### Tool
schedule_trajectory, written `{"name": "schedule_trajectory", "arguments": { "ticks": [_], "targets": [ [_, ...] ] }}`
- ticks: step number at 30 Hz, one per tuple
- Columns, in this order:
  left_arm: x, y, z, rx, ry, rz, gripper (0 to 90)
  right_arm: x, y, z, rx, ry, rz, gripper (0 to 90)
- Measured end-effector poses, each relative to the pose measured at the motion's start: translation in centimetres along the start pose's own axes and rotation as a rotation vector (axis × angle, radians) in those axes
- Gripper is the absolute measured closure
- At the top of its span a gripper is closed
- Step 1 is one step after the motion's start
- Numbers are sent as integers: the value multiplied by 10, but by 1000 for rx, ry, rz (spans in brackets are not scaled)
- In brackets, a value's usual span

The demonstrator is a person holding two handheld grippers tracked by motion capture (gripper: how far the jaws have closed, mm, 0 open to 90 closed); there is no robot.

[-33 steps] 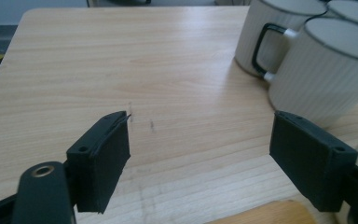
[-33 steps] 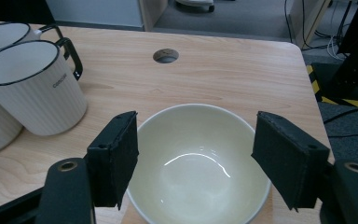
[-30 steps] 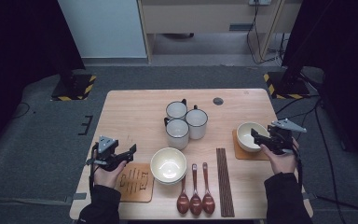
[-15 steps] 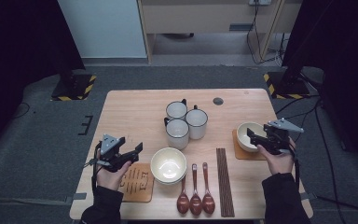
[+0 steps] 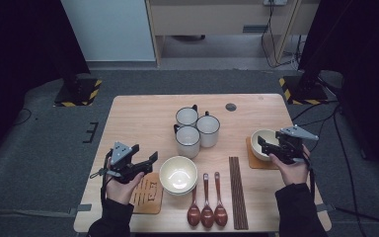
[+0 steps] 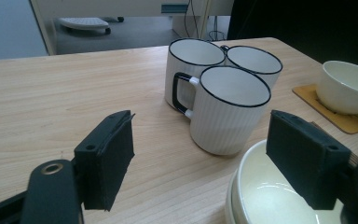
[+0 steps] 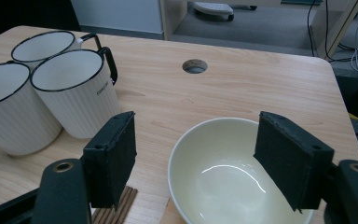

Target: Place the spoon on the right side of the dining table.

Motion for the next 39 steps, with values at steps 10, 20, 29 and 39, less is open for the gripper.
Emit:
{"name": "schedule_trajectory", "arguments": {
  "ticks": [10,20,29,39],
  "targets": [
    [-3,-17,-4,27,-7,21,219,1,4,3,-7,8,-6,288],
    [-3,-39,-2,62,-7,57,216,1,13,6,-35,12,-19,286],
    [-2,-50,-1,80,-10,78,224,3,26,11,-73,26,-30,272],
    [0,-62,0,103,-11,100,229,5,38,15,-101,29,-41,249]
  ]
}}
Point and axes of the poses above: each handheld gripper's, and its own axes: z roughly forward along the jaws, x roughly out of its underside, y roughly to its left, the point moved 6 cm from there along z, roughly forward along the jaws, and after that the axes turned 12 degrees about -x, right-handed, at the moved point
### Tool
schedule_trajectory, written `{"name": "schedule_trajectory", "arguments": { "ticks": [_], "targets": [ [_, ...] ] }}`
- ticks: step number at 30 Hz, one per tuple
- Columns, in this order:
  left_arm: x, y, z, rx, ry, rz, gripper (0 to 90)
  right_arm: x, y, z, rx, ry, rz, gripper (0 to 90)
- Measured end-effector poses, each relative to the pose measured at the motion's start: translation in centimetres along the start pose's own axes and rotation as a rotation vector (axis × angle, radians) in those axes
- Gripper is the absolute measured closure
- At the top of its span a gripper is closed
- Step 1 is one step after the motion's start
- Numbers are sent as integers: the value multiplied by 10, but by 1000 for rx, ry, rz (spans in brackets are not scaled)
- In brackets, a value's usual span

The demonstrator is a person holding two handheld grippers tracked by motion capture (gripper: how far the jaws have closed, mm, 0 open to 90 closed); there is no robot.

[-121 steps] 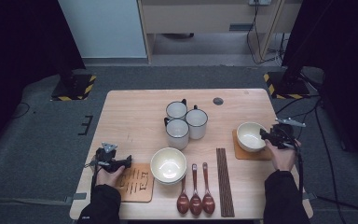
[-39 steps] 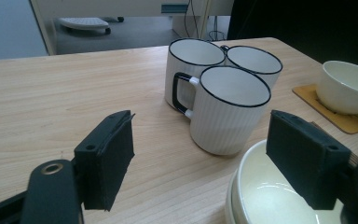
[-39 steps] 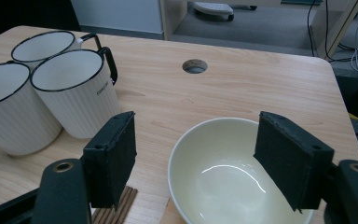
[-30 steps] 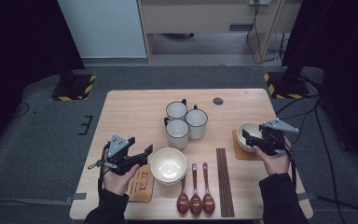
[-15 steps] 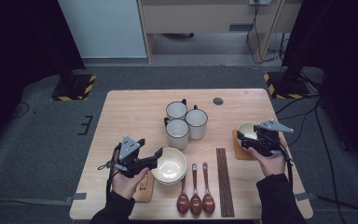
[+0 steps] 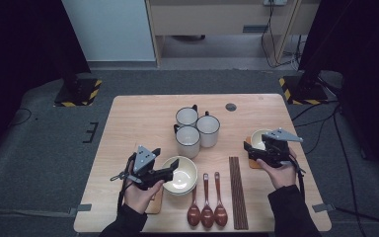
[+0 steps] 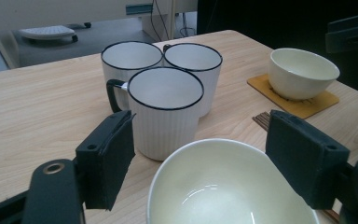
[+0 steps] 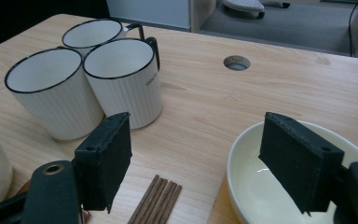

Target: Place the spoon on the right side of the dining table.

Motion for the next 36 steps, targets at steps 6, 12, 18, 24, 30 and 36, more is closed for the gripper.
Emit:
{"name": "schedule_trajectory", "arguments": {
  "ticks": [6,12,18,24,30,36],
  "targets": [
    [1,-7,1,16,1,13,238,2,6,0,-8,-1,-8,248],
    [2,-14,2,31,-7,15,255,5,14,3,-38,3,-9,251],
    [3,-21,3,47,-4,31,267,6,22,3,-63,-5,-6,252],
    [6,-28,4,64,2,43,276,11,24,3,-73,-4,-3,251],
    [8,-35,4,86,4,49,306,14,27,2,-85,-4,-3,252],
    [10,-43,5,108,8,58,328,17,31,0,-100,-4,-3,252]
  ]
}}
Point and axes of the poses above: each handheld gripper's, and its own axes: z roughly forward along the jaws, x roughly out of its underside, y roughly to its left, the point moved 6 cm from there along z, roughly forward along the jaws, and after that the axes turned 12 degrees about -x, right-handed, at the moved point
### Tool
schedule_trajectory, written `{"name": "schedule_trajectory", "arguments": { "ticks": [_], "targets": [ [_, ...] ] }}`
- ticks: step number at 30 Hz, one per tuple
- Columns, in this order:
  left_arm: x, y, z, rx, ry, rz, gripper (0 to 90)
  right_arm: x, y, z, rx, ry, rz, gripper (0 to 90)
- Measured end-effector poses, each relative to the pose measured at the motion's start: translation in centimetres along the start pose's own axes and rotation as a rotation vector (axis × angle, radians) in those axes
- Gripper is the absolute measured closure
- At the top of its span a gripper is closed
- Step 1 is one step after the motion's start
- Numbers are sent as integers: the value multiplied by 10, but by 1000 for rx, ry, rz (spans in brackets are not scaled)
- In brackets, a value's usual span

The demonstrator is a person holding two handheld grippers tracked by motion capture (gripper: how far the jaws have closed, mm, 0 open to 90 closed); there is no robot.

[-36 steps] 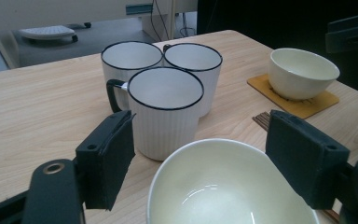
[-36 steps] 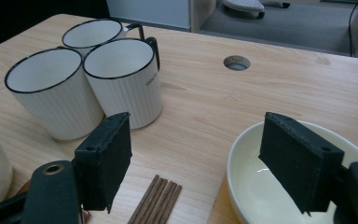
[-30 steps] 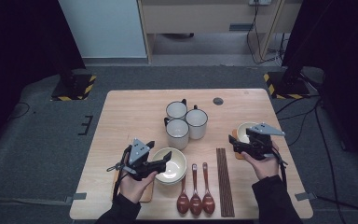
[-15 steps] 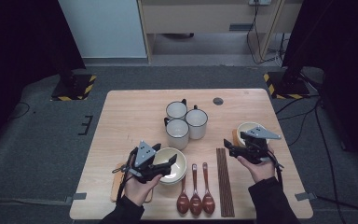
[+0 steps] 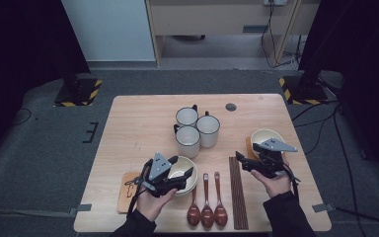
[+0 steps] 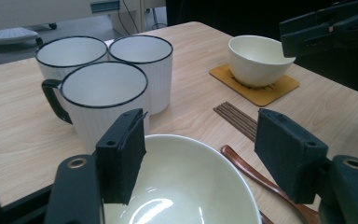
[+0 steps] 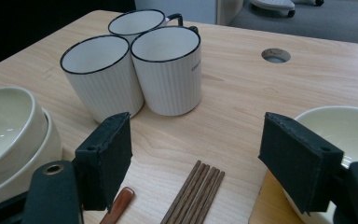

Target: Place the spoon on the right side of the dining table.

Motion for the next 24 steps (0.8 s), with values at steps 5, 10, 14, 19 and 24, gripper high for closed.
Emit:
{"name": "schedule_trajectory", "arguments": {
  "ticks": [5,10,14,19,24],
  "targets": [
    [3,-5,2,19,12,3,349,4,3,0,-6,8,-6,252],
    [4,-11,3,34,14,11,370,7,6,1,-15,14,-8,252],
    [6,-16,3,50,18,21,385,11,9,3,-25,26,-6,253],
    [9,-21,6,66,28,30,395,16,11,6,-29,41,-14,259],
    [11,-26,7,78,35,36,404,17,13,6,-33,36,-15,262]
  ]
}}
Point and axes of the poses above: each handheld gripper's, and its own axes: z roughly forward along the jaws, x roughly out of its underside, y roughly to its left, the point moved 6 cm from there along z, roughly forward along the jaws, and after that the axes turned 12 degrees about -x, right-handed, at the moved point
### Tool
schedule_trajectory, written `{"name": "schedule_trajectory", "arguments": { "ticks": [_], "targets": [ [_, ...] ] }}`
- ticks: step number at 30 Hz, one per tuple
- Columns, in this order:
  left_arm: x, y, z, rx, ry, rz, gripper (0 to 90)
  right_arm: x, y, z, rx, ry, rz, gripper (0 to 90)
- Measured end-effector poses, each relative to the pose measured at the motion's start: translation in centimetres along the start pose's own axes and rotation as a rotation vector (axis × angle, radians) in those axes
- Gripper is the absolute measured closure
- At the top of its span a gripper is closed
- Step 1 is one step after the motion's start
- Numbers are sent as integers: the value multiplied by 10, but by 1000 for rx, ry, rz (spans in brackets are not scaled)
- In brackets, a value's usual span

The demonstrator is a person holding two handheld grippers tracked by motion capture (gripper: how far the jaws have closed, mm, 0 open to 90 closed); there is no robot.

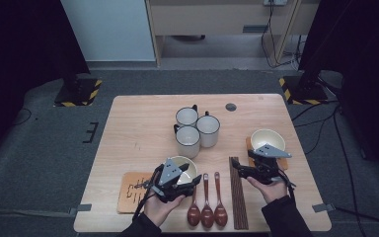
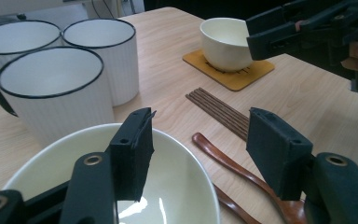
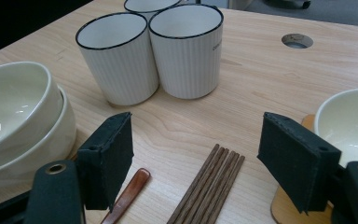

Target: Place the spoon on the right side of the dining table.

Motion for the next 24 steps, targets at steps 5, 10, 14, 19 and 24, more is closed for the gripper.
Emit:
{"name": "schedule_trajectory", "arguments": {
  "ticks": [5,10,14,19,24],
  "targets": [
    [2,-8,2,21,4,13,412,2,0,0,-4,4,2,264],
    [5,-14,3,36,14,23,417,4,1,1,-6,7,2,270],
    [7,-18,5,44,19,29,421,4,2,1,-14,8,3,273],
    [9,-24,6,64,25,40,425,5,4,2,-22,11,10,272],
    [12,-30,8,78,33,50,426,6,4,3,-26,13,11,271]
  ]
}}
Point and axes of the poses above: each handheld gripper's, and its own axes: z roughly forward along the jaws, x roughly out of its underside, y roughly to its left, the point moved 6 cm from there along z, roughly forward along the jaws, and after that the axes turned 12 degrees about -x, right-handed, at the moved point
